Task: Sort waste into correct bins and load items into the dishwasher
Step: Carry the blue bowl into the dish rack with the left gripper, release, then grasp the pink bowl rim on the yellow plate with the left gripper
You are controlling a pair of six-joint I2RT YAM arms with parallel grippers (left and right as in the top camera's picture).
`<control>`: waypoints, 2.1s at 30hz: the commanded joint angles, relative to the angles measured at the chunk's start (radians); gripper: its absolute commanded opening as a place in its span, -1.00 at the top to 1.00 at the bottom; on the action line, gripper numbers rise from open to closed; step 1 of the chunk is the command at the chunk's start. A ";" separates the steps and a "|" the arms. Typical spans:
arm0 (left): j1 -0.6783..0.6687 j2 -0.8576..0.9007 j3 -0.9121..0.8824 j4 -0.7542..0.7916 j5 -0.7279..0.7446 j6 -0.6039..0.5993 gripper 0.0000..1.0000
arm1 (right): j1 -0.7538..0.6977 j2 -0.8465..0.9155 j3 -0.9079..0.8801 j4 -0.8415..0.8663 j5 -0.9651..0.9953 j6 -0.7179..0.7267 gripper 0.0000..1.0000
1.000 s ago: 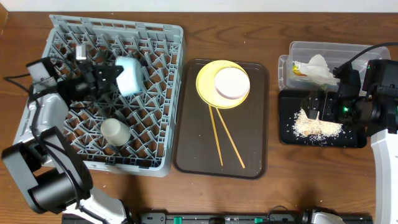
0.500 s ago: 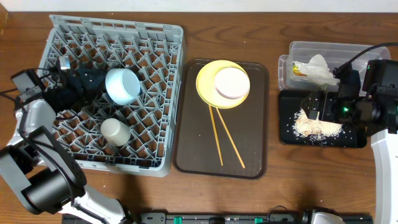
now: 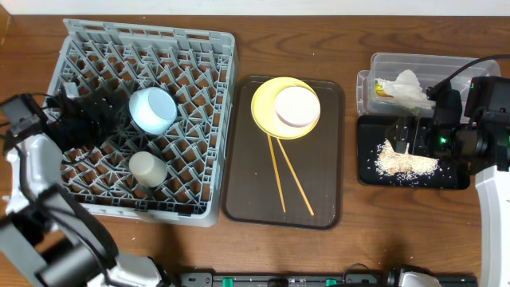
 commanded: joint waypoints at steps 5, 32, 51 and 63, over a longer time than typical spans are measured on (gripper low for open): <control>-0.021 -0.230 0.010 -0.072 -0.215 0.031 -0.79 | -0.010 -0.006 0.015 0.003 0.003 0.006 -0.70; -1.041 -0.198 0.230 -0.081 -0.795 0.249 -0.83 | -0.010 -0.006 0.016 0.006 0.062 0.006 -0.99; -1.260 0.300 0.230 0.240 -0.800 0.458 -0.81 | -0.010 -0.006 0.016 -0.010 0.062 0.006 -0.98; -1.249 0.337 0.226 0.180 -1.044 0.457 -0.28 | -0.010 -0.006 0.016 -0.013 0.062 0.006 -0.99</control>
